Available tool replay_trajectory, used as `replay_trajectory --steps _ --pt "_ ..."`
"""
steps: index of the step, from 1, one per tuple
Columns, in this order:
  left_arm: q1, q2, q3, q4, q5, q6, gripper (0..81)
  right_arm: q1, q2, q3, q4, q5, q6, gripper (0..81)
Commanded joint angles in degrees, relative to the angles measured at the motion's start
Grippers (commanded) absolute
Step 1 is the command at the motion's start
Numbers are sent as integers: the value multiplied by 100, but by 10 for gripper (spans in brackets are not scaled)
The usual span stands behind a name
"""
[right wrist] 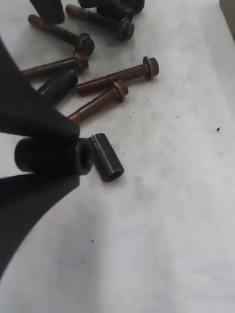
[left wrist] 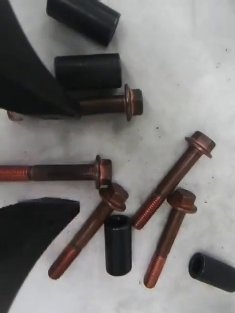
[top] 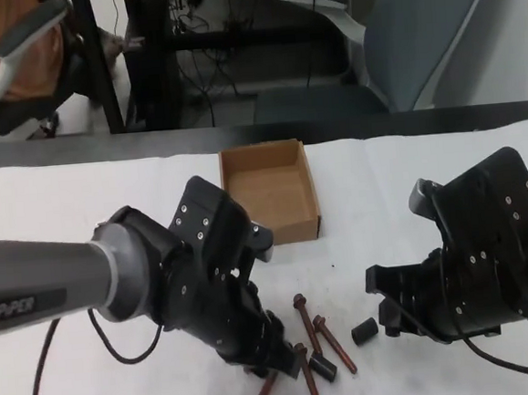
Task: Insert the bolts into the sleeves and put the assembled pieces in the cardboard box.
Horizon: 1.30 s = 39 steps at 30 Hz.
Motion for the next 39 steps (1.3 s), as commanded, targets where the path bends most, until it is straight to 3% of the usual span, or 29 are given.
replay_trajectory --steps 1,12,20,39 --pt "-3 114 -43 28 -141 101 452 16 -63 -26 -107 15 -52 0" --pt "-125 402 -151 105 201 98 452 16 -63 -26 -104 15 -18 0" --pt "-462 402 -561 274 -149 106 452 16 -63 -26 -104 15 -18 0" --pt "-306 414 -707 -294 -675 94 452 16 -63 -26 -104 -32 -50 0"
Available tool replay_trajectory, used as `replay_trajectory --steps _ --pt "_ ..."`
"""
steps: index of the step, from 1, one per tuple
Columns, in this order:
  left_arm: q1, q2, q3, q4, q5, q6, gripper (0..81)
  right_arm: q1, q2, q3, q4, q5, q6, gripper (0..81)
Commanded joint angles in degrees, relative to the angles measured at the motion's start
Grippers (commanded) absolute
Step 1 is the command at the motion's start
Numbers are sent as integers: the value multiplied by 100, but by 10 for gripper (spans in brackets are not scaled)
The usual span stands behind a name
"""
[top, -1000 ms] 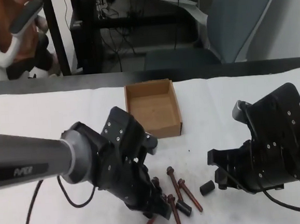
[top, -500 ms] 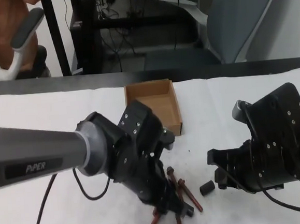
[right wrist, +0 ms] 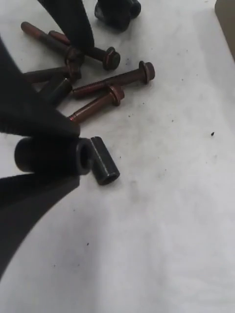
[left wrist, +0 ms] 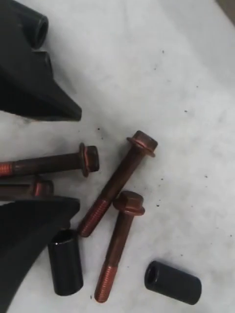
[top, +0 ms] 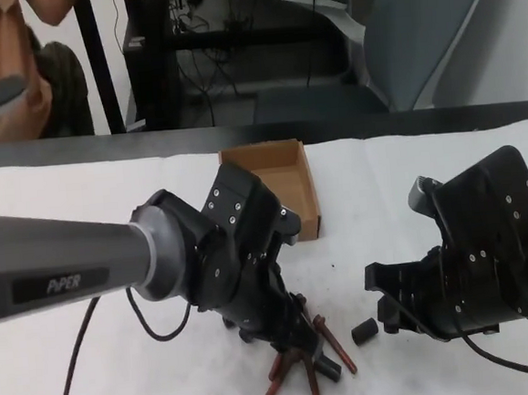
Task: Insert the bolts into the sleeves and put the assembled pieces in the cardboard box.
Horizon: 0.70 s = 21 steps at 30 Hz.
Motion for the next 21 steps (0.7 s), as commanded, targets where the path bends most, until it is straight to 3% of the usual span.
replay_trajectory --steps 1,16,18,19,20,21 --pt "14 -17 -65 -173 -69 -7 452 16 -63 -26 -39 -43 -50 0" --pt "-3 503 -65 28 -161 -7 430 16 -63 -26 -104 -177 -8 0" --pt "-3 501 -65 92 -161 -7 291 16 -63 -26 -165 -177 -8 0" --pt "-3 501 -65 126 -161 -7 190 16 -63 -26 -201 -177 -8 0" --pt "-3 490 -75 166 -161 -7 31 16 -63 -26 -231 -177 -8 0" --pt "-3 464 -82 199 -161 -48 13 16 -63 -26 -271 -177 -19 0"
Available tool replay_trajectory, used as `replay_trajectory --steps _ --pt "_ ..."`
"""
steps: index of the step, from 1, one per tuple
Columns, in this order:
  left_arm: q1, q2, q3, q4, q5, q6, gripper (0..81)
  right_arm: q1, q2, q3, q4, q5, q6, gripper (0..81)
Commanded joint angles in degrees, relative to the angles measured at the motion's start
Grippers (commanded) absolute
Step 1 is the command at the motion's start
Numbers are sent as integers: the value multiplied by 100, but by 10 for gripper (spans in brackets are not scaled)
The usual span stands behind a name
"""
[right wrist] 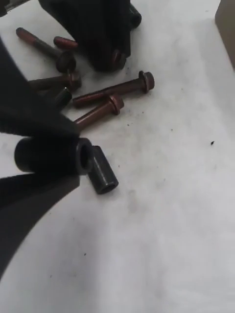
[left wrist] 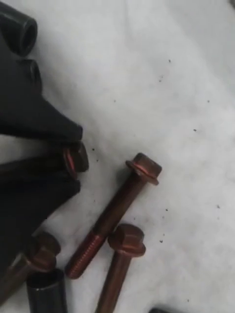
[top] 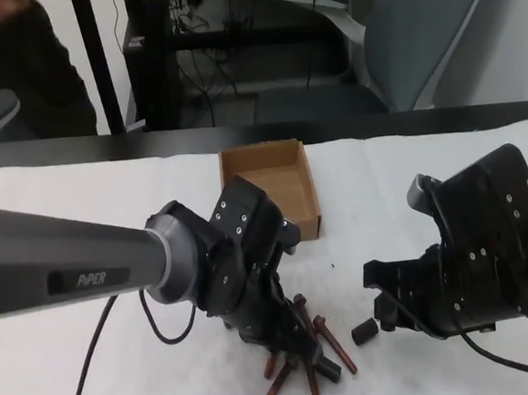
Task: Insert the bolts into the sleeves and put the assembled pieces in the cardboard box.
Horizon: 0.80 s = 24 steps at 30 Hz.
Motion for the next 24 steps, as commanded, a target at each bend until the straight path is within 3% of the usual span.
replay_trajectory --steps 1,5,10,16,21,24 --pt "-22 9 -4 320 38 -48 18 16 -63 -26 -187 -49 -19 0" --pt "0 -435 -18 345 38 -396 18 16 -63 -26 -217 -72 -252 0" --pt "226 -1579 -2 154 150 -646 18 294 -307 -26 -217 -346 -1689 0" --pt "315 -3177 678 -1328 216 -661 18 1145 -1296 -26 -217 121 -1857 0" --pt "122 -4436 1607 -2906 216 -1282 18 1940 -2284 -26 -344 1034 -1893 0" --pt "5 -5039 1932 -3132 16 -1462 18 2346 -2643 -26 -842 1157 -2243 0"
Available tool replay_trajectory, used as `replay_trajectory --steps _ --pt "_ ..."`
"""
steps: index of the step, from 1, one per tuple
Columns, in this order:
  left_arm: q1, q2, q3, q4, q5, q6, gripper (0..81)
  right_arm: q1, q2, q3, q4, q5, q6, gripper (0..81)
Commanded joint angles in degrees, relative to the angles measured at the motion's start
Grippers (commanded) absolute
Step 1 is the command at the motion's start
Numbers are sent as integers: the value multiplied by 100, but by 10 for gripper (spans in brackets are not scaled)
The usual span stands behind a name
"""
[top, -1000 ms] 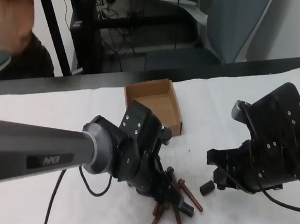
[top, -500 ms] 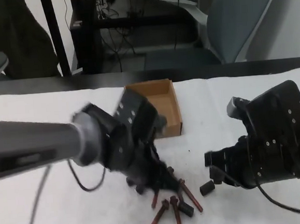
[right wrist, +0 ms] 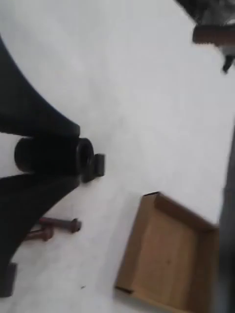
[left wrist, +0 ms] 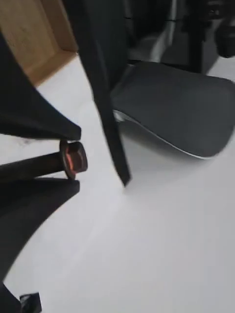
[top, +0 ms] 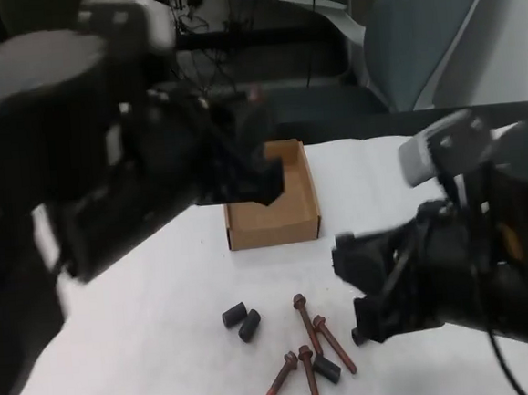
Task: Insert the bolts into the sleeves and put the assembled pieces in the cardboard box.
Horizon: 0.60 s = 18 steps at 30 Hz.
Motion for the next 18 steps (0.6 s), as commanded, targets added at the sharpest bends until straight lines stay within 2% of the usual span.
replay_trajectory --steps 1,7,18 --pt "-117 -559 239 -360 -254 -195 18 396 -263 -37 -599 185 -389 0" --pt "-136 -1043 364 -454 -380 -195 18 871 55 -27 -1413 151 -1214 0" --pt "-136 -1034 479 -711 -345 -134 18 1072 456 -27 -2719 -33 -1370 0"
